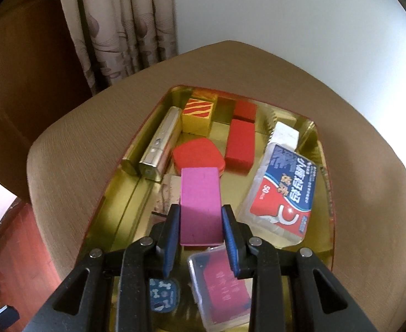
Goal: Organize rigid objects
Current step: 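Carry the pink eraser into the tin tray and open the right gripper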
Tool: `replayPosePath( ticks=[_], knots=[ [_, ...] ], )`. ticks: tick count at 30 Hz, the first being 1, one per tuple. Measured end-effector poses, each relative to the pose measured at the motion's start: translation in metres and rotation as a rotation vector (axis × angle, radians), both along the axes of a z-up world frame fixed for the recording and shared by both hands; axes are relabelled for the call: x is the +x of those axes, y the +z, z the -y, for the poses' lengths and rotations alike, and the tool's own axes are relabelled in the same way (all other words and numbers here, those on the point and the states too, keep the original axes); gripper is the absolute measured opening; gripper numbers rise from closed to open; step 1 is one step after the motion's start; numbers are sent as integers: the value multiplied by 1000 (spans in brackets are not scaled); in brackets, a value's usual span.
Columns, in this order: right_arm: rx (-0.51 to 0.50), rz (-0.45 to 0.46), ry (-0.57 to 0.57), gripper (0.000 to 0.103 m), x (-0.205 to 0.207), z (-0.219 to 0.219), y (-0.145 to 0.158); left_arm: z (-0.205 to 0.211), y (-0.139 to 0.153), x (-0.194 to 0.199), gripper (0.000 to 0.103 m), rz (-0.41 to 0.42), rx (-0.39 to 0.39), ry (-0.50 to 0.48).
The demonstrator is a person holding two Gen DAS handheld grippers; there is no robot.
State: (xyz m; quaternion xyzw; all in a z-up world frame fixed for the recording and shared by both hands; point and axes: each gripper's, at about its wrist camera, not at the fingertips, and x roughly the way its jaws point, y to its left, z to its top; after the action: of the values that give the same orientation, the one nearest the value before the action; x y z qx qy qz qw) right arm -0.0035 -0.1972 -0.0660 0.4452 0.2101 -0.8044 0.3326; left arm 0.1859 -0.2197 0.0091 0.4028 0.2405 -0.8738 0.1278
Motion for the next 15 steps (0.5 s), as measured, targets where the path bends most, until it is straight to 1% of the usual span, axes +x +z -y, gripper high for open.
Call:
replayPosePath(
  ticks=[2, 6, 11, 15],
  knots=[
    [1, 7, -17, 30, -3, 0, -3, 0, 0, 0, 101, 2, 0, -1],
    [-32, 77, -45, 30, -10, -4, -8, 1, 0, 0, 101, 2, -1, -3],
    [-32, 69, -28, 31, -6, -4, -6, 0, 1, 0, 101, 6, -2, -9],
    [-91, 17, -2, 35, 5, -14, 20, -2, 0, 0, 101, 9, -13, -8]
  ],
)
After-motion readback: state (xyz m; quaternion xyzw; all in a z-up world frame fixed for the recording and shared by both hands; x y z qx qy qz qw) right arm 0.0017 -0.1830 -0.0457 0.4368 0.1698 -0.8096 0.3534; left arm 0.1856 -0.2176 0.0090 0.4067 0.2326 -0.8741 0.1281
